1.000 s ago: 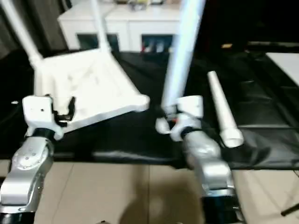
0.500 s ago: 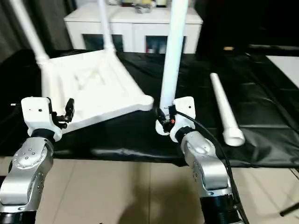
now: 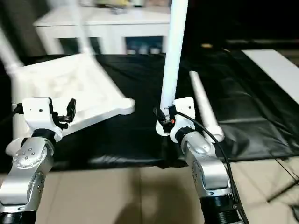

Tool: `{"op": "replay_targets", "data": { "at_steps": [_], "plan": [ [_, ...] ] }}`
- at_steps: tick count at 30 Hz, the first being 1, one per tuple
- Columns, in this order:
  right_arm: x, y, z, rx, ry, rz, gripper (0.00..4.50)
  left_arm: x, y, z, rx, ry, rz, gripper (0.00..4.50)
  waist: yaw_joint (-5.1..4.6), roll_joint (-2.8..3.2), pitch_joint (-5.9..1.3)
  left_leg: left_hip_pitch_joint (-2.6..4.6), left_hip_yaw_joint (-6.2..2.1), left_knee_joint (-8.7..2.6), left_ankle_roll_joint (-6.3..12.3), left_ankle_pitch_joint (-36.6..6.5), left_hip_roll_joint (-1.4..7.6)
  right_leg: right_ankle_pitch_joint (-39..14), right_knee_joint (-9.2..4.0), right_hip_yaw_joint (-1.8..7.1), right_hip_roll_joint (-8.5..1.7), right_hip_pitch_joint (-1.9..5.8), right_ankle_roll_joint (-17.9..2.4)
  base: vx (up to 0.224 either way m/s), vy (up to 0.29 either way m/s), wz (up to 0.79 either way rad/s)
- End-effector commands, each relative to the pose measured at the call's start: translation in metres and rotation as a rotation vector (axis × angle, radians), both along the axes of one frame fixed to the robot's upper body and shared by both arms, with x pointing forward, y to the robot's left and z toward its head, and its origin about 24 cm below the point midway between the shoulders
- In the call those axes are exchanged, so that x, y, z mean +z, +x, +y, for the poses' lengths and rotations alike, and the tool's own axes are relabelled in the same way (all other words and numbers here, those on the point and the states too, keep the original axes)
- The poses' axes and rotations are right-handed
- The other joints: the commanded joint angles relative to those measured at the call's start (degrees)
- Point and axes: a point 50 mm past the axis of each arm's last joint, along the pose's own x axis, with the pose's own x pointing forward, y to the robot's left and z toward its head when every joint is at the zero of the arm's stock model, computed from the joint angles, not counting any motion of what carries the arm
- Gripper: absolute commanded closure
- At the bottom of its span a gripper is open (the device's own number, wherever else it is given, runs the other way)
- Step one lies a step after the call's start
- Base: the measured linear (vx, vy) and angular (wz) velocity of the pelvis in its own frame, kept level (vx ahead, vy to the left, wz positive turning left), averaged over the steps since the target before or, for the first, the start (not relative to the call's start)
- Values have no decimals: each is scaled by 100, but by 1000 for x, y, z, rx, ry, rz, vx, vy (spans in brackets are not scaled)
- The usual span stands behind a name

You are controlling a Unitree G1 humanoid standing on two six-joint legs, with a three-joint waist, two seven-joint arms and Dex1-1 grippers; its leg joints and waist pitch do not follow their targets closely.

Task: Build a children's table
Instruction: Pick table leg

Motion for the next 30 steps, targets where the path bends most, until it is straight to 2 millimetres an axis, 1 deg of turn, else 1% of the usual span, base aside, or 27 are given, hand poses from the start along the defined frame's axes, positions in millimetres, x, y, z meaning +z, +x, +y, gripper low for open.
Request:
{"op": "replay_targets", "data": {
  "at_steps": [1,2,3,5,6,8,9,10,11,12,14,15,16,17,18,19,20,21,22,23,24,25,26,27,28,29,30],
  "plan": [
    [6,3,4,12,4,-15,264,3,1,2,2,3,-1,88,42,-1,-391,-55,76,-547,458,-1951,12,-1914,-279,92,7,317,-1276,99,-1,1],
    [6,3,4,12,4,-15,264,3,1,2,2,3,-1,88,42,-1,-391,-55,76,-547,458,-1951,12,-1914,-279,92,7,317,-1276,112,-5,7],
    [6,3,4,14,4,-15,264,3,1,2,3,3,-1,88,54,2,-423,-8,116,-508,695,-1545,-2,-1374,-215,100,34,305,-1614,129,-10,13],
    [6,3,4,16,5,-16,264,3,1,2,4,2,-2,88,81,10,-458,41,146,-453,941,-1182,-7,-931,-140,113,48,297,-1890,143,-7,14],
    [6,3,4,18,4,-16,264,3,1,3,5,0,-1,88,104,8,-522,-42,136,-391,1199,-479,-63,-445,-63,101,64,416,-1934,160,8,10],
    [5,3,4,20,1,-15,264,2,1,3,6,0,1,88,148,24,-566,3,124,-312,1522,303,-120,19,4,81,97,399,-1945,156,7,8],
    [5,3,4,21,2,-15,264,2,1,3,6,-1,1,88,201,5,-576,19,88,-220,1981,1217,-193,305,93,65,150,399,-1871,144,2,9],
    [6,2,4,22,3,-16,264,2,0,3,7,-1,1,88,230,-2,-575,64,80,-193,2081,1394,-203,323,115,68,164,363,-1842,144,2,9],
    [6,2,5,24,4,-16,264,2,0,3,8,-1,2,88,261,-4,-579,140,32,-156,2258,1775,-203,358,178,60,205,314,-1768,139,1,9],
    [6,2,5,25,4,-16,264,2,0,3,8,-1,2,88,293,-8,-592,185,4,-111,2362,2087,-238,384,217,61,229,307,-1662,127,-5,9],
    [6,2,5,27,6,-16,264,2,0,3,8,-1,3,88,317,-17,-583,226,-27,-74,2407,2278,-262,430,254,77,245,280,-1574,117,-10,10],
    [6,2,5,28,7,-17,264,2,0,3,7,-1,3,88,368,-67,-572,212,-38,-18,2383,2352,-319,543,289,136,257,320,-1525,92,-20,10],
    [6,2,6,30,7,-17,264,2,0,3,3,0,4,88,391,-78,-561,152,-27,-3,2382,2303,-351,582,297,171,252,371,-1529,92,-20,10],
    [6,2,6,31,7,-16,264,2,-1,3,-1,-5,-7,88,442,-97,-565,63,-1,32,2350,2192,-417,662,300,243,259,475,-1596,79,-18,10],
    [6,2,6,32,7,-16,264,3,-1,2,-5,-8,-15,88,488,-80,-573,68,1,57,2279,2172,-439,854,330,304,293,495,-1705,69,-23,18],
    [6,2,6,32,6,-15,264,1,-2,2,-21,-4,2,88,491,-57,-579,141,-51,75,2260,2508,-387,1184,417,300,354,410,-1701,69,-23,18],
    [6,2,6,32,6,-15,264,1,-2,2,-21,-4,2,88,491,-57,-579,141,-51,75,2260,2508,-387,1184,417,300,354,410,-1701,58,-34,17],
    [6,2,6,32,6,-14,264,0,-2,1,-25,-1,10,88,499,-43,-614,205,-145,156,2233,3375,-369,1849,548,294,410,311,-1488,0,0,0],
    [6,2,6,32,6,-14,264,0,-2,1,-29,-1,9,88,520,-43,-604,249,-229,245,2051,4095,-331,2444,629,353,396,146,-1227,0,0,0],
    [6,1,6,32,7,-13,264,0,-2,1,-34,2,3,88,557,-43,-574,144,-202,290,1698,4173,-342,2705,623,432,346,150,-1061,0,0,0],
    [6,1,6,31,7,-13,264,1,-2,1,-35,3,3,88,601,-66,-569,54,-159,308,1470,4097,-368,3002,622,487,329,196,-999,0,0,0],
    [5,1,6,32,8,-11,264,1,-2,1,-32,3,4,88,714,-118,-588,-73,-67,279,756,3589,-324,3990,623,635,364,295,-858,0,0,0],
    [5,1,7,32,8,-10,264,1,-2,1,-29,4,6,88,733,-113,-583,-120,-31,260,542,3337,-321,4263,631,676,370,333,-853,0,0,0],
    [5,1,7,32,7,-10,264,1,-1,1,-28,5,7,88,776,-107,-574,-221,-4,167,205,2595,-280,4417,612,704,342,409,-807,-87,-29,13],
    [5,1,7,32,7,-9,264,1,-1,1,-26,5,8,88,795,-96,-558,-223,1,110,108,2207,-229,4258,571,700,312,377,-778,-87,-29,13],
    [5,1,7,31,8,-9,264,1,-1,1,-27,5,9,88,818,-29,-547,-164,22,37,-11,1687,-116,3724,523,685,276,272,-835,-106,-17,15],
    [5,1,7,30,9,-8,264,0,-1,2,-30,6,14,88,815,-24,-539,-151,34,3,-36,1410,-78,3372,497,680,268,251,-875,-111,-3,14]
  ]
}}
